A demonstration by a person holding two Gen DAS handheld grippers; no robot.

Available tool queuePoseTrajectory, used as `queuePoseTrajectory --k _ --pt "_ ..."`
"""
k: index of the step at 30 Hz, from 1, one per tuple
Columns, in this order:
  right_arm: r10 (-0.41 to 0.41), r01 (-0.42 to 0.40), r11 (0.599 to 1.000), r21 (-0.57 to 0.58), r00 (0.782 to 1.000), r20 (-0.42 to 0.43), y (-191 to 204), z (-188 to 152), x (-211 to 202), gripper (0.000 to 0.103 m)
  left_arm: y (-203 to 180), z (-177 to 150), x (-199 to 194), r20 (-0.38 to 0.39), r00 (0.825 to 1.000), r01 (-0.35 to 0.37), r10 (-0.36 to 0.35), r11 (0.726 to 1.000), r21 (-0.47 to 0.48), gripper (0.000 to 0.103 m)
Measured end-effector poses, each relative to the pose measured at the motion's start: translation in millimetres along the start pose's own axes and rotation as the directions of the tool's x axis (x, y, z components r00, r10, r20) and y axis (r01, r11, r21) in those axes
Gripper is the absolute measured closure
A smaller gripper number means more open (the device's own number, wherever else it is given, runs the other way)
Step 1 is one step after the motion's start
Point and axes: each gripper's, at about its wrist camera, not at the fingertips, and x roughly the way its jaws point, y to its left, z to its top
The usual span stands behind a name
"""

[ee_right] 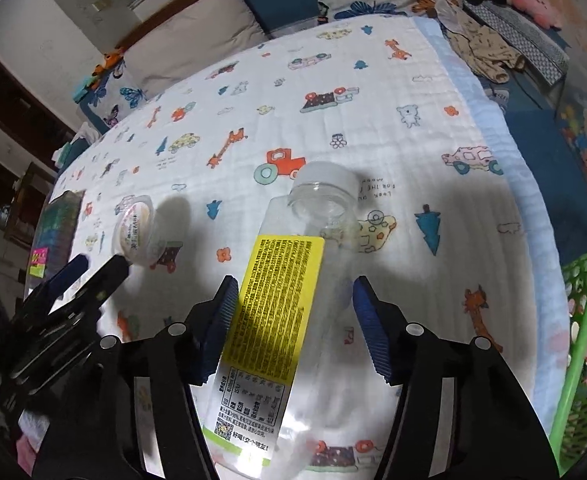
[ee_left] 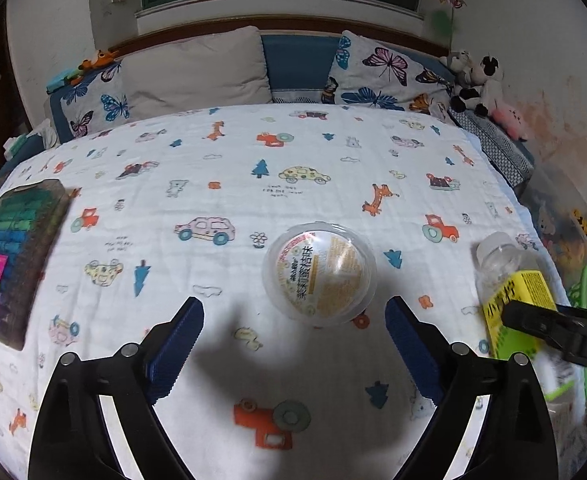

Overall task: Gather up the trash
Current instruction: 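Grasp the clear yellow-label bottle with the right gripper while the left grasps the round yogurt cup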

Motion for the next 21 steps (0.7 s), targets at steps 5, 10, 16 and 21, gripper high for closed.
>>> queuePoseTrajectory --k 5,10,16,21 --pt "-0.003 0.003 0.999 -0.049 1.000 0.019 1.6 -3.4 -11.0 0.047 -5.4 6.4 12.6 -0.014 1.000 -0.002 0.002 1.000 0.005 0.013" --pt "-0.004 0.006 0.996 -0.092 1.000 0.022 2.4 -11.0 -11.3 0.047 -10.5 11.9 23.6 -0.015 1.000 -0.001 0.002 1.000 0.025 0.013" --pt "-0.015 0.016 0.992 -0.127 1.000 0.004 1.0 -18.4 -4.1 0.048 -5.3 13.7 36.8 -0.042 0.999 0.023 -0.023 1.000 -0.005 0.027" --pt "-0.041 0.043 0.989 -0.140 0.999 0.018 2.2 -14.3 -1.5 0.046 -2.1 14.0 39.4 -0.042 0.997 0.062 -0.063 0.998 -0.029 0.032"
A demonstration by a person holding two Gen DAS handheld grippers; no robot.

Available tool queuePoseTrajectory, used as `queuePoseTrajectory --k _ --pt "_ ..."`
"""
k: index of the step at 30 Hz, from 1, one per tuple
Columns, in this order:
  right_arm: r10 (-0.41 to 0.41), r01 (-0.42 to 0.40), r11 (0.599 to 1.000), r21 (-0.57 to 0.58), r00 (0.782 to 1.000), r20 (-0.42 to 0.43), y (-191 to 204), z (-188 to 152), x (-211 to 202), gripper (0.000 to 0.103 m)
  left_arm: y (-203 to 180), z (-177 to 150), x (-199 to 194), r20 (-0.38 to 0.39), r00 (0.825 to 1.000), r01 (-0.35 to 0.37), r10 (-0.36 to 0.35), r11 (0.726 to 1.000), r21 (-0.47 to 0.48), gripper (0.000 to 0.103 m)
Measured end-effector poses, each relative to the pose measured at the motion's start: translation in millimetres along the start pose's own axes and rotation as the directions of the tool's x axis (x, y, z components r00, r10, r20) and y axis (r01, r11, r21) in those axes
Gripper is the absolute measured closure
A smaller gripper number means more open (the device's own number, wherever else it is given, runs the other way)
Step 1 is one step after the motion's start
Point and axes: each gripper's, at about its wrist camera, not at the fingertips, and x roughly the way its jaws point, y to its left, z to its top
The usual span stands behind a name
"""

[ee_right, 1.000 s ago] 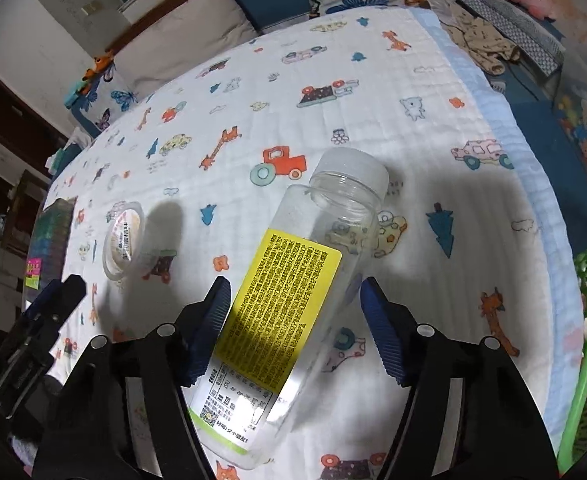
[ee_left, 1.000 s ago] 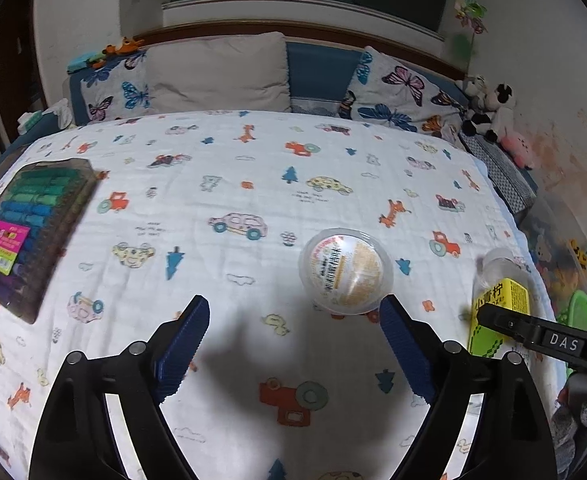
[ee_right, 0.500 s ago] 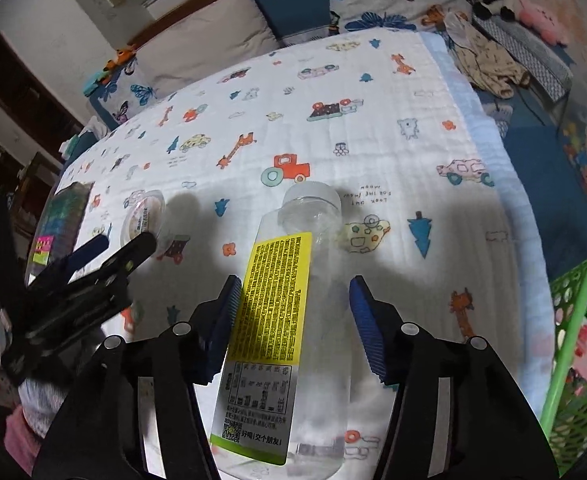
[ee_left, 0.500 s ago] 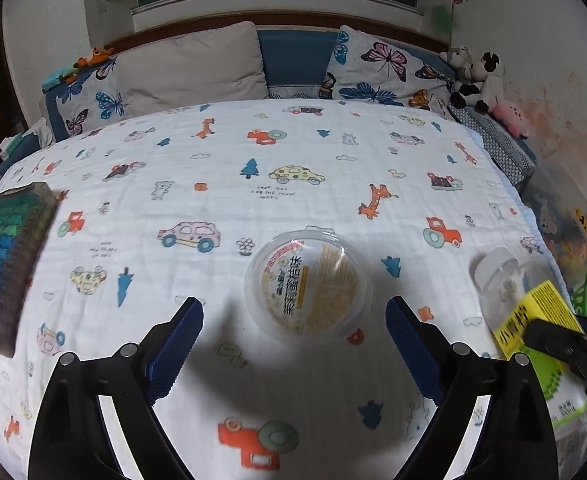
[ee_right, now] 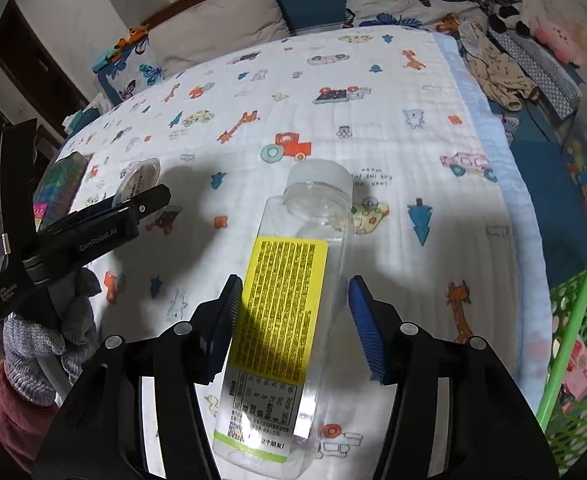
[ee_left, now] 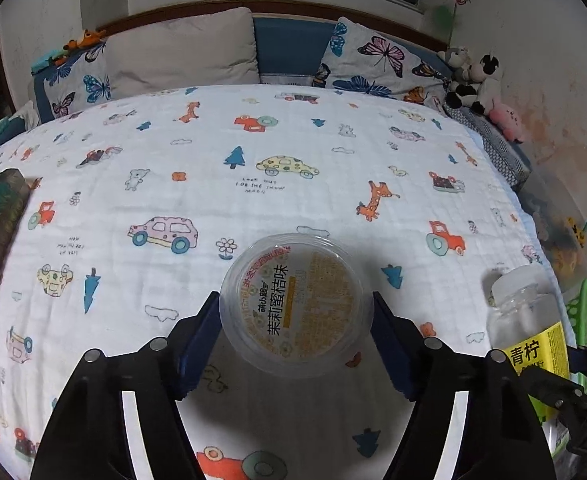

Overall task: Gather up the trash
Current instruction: 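Grasp the clear yellow-label bottle with the right gripper while the left grasps the round yogurt cup, then drop the bottle into the basket with the right gripper while the left drops the yogurt cup in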

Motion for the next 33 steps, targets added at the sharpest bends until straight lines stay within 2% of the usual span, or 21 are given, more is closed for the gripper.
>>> queuePoseTrajectory --k 6,9,12,13,14,15,23,33 --pt "-0.029 0.029 0.999 0.015 1.000 -0.001 -0.7 11.4 9.5 0.040 -4.5 1.6 -0.8 0.012 1.000 0.021 -0.021 1.000 0.019 0.029" --pt "-0.024 0.024 0.999 0.039 1.000 -0.011 -4.8 12.9 14.7 0.049 -4.5 2.8 1.5 0.010 1.000 0.025 -0.025 1.000 0.016 0.026" --pt "-0.024 0.024 0.999 0.032 1.000 -0.007 -4.1 12.3 12.6 0.051 -3.1 4.0 3.2 0.017 1.000 0.009 -0.009 1.000 0.010 0.026" --pt "-0.023 0.024 0.999 0.024 1.000 -0.005 -3.1 11.5 11.3 0.051 -2.5 4.2 3.2 0.020 1.000 0.009 -0.009 1.000 0.008 0.029" --pt "-0.020 0.020 1.000 0.017 1.000 0.001 -2.9 10.4 8.7 0.051 -2.4 4.5 3.9 0.019 1.000 0.010 -0.011 1.000 0.008 0.035" --pt "-0.015 0.015 1.000 0.014 1.000 0.005 -2.7 9.7 6.8 0.051 -2.3 4.8 4.8 0.015 1.000 0.011 -0.011 1.000 0.010 0.037" --pt "0.029 -0.029 0.999 0.019 0.999 0.042 -8.6 -1.2 -17.6 0.052 -10.7 -0.6 -12.1 0.050 0.999 0.008 -0.010 0.999 0.031 0.037" --pt "0.036 -0.041 0.998 0.039 0.992 0.123 -28.2 -29.0 -70.4 0.052 -44.9 -18.4 -61.6 0.088 0.993 0.072 -0.079 0.994 0.082 0.037"
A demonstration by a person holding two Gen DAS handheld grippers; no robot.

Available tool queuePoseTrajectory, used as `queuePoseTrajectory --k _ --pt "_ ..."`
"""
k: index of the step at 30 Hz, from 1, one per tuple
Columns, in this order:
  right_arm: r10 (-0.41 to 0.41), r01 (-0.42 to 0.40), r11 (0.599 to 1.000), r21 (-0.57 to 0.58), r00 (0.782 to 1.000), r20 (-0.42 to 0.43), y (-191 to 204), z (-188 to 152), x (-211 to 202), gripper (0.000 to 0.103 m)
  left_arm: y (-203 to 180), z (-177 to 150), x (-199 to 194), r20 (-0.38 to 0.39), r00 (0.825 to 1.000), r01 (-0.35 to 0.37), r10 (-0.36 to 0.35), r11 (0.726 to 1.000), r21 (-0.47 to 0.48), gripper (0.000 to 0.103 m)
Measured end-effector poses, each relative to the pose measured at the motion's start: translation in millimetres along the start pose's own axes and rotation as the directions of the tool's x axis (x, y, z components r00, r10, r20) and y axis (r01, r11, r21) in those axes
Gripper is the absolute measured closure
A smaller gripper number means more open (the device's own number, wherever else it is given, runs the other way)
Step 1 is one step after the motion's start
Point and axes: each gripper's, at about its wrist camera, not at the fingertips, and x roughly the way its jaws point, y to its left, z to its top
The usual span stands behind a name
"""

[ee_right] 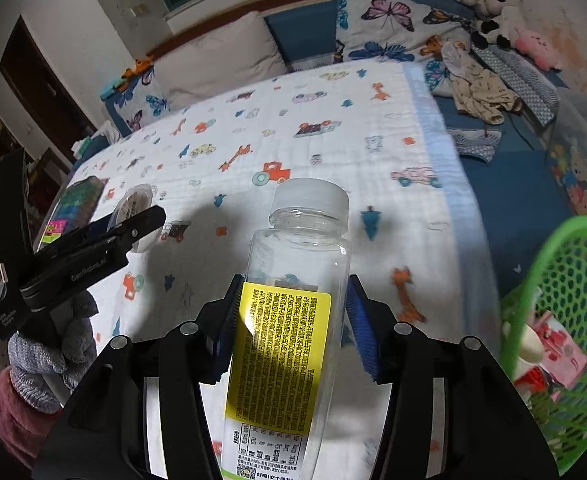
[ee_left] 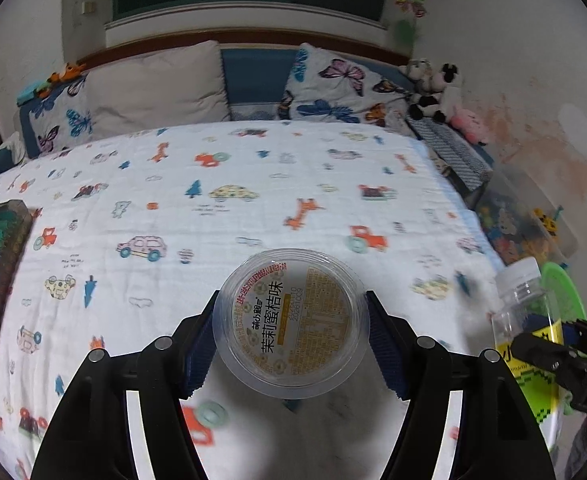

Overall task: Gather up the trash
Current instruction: 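Drop the bottle into the basket with the right gripper while the left drops the yogurt cup in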

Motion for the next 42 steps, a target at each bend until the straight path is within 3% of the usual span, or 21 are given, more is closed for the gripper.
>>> queuePoseTrajectory --k 6,11,19,24,36,42 --pt "-0.033 0.032 0.999 0.030 0.997 0.063 -30.1 -15.2 -41.8 0.052 -35.9 -9.5 -23.7 0.008 0.998 0.066 -0.066 0.997 0.025 0.037" --pt "-0.114 0.106 0.991 0.083 0.989 0.096 -74.2 -30.7 -74.9 0.052 -72.0 -14.6 -40.5 0.023 0.994 0.109 -0.111 0.991 0.073 0.037" --pt "-0.287 0.270 0.953 0.135 0.950 0.126 -143.6 -52.7 -111.0 0.052 -130.7 -21.1 -55.3 0.022 0.984 0.172 -0.177 0.975 0.143 0.037" --pt "-0.373 0.355 0.923 0.147 0.920 0.119 -181.3 -63.9 -114.1 0.052 -157.2 -22.6 -55.2 0.015 0.981 0.188 -0.193 0.967 0.169 0.037" --pt "-0.466 0.449 0.878 0.163 0.881 0.079 -233.7 -74.0 -87.9 0.051 -197.0 -25.2 -46.8 -0.020 0.977 0.210 -0.211 0.956 0.204 0.037" --pt "-0.462 0.438 0.878 0.195 0.881 0.102 -241.8 -77.1 -97.0 0.048 -217.9 -28.3 -39.8 -0.042 0.972 0.235 -0.231 0.945 0.226 0.037"
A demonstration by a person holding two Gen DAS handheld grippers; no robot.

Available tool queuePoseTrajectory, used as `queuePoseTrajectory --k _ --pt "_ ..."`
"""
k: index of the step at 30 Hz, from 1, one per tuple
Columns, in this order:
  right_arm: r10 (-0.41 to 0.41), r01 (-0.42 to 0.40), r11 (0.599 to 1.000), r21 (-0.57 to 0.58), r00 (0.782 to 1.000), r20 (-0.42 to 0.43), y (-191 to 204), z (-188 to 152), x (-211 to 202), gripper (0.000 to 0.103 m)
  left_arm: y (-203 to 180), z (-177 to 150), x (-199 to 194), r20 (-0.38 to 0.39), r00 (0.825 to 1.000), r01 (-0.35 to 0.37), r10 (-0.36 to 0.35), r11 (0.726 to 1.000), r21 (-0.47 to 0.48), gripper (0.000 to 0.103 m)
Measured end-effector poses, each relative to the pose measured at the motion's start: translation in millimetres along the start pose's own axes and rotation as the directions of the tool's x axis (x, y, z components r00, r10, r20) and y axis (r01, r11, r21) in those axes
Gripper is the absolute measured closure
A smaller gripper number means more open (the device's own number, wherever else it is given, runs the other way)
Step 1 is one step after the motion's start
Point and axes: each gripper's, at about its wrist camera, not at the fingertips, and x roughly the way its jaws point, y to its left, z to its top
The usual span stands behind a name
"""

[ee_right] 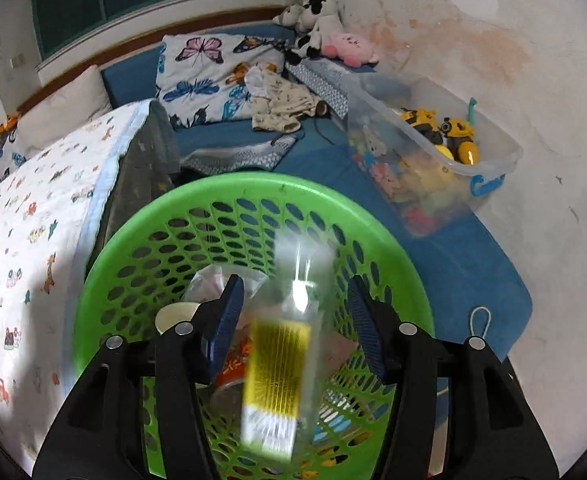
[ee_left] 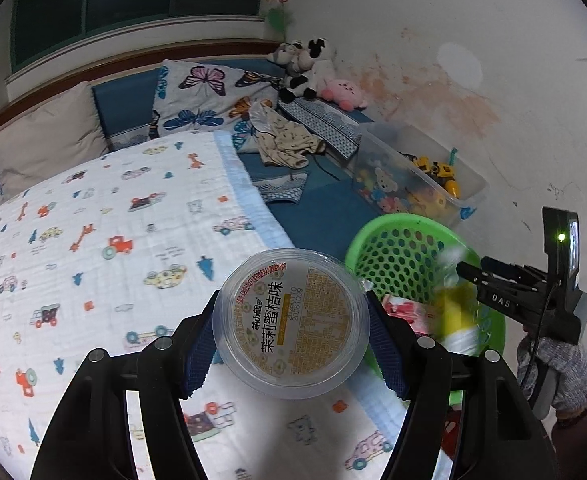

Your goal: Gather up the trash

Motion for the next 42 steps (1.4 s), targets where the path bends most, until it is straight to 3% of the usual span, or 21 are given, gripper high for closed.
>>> queuePoseTrajectory --k 6,26,29,32,42 --pt "0.023 -0.023 1.000 0.020 0.999 0.033 -6.5 -3.3 -22.0 0.047 -20.7 1.9 11.0 -0.015 0.999 0.034 -0.034 0.999 0.021 0.037" --pt "0.074 -0.077 0.997 0.023 0.991 0.111 -8.9 -33.9 -77.3 0.033 -84.0 -2.1 51.5 -0.106 0.989 0.116 -0.105 0.988 0.103 0.037" --pt "0.081 -0.085 0.996 0.029 0.990 0.113 -9.3 -38.3 -79.8 0.032 -87.8 -4.1 55.2 -0.119 0.986 0.126 -0.113 0.987 0.105 0.035" --pt "0.083 -0.087 0.996 0.033 0.990 0.115 -9.1 -42.1 -81.4 0.031 -89.3 -6.1 55.7 -0.116 0.986 0.129 -0.116 0.985 0.110 0.025" --pt "0.101 -0.108 0.993 0.052 0.987 0.123 -4.9 -50.2 -87.3 0.028 -80.1 -9.2 39.4 -0.083 0.990 0.122 -0.113 0.987 0.109 0.024"
